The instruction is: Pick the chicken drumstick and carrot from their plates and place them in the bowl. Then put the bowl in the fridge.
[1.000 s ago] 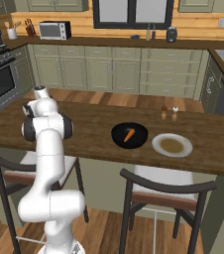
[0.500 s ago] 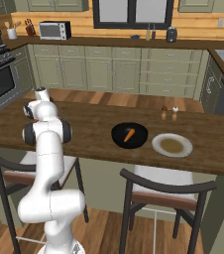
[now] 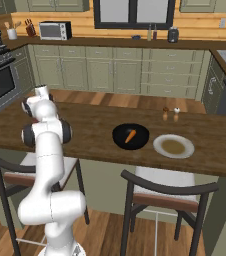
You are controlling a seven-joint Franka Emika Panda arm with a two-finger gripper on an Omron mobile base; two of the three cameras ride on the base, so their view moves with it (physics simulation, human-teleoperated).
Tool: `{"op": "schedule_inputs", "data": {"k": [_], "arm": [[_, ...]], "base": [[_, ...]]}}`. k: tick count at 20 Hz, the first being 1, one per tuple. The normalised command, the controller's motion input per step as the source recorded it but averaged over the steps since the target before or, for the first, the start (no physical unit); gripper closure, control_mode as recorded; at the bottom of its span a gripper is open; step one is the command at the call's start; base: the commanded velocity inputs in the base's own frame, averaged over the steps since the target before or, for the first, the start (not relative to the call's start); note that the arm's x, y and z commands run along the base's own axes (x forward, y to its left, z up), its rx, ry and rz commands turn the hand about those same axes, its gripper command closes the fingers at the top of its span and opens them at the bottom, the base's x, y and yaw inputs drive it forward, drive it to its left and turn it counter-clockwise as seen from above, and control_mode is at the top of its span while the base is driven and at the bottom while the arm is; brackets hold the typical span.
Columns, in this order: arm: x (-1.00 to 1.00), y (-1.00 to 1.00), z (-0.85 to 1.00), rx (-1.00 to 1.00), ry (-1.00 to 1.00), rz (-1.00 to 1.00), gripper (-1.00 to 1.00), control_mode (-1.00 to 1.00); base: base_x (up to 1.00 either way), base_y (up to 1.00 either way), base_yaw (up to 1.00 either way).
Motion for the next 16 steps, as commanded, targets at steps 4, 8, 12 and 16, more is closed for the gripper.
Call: {"op": "schedule_inputs", "data": {"k": [4, 8, 12, 16], "arm": [[-0.85, -0.52, 0.62, 0.10, 0.00, 0.07, 1.00, -1.00], [-0.85, -0.90, 0.56, 0.02, 0.00, 0.14, 1.00, -1.00], [-1.00, -1.00, 0.28, 0.02, 0.00, 0.20, 1.00, -1.00], [-0.86, -1.00, 0.12, 0.01, 0.00, 0.18, 1.00, -1.00]], "base": [[0.00, 0.00, 0.00], [0.00, 0.00, 0.00], [0.00, 0.00, 0.00], [0.00, 0.00, 0.00]]}}
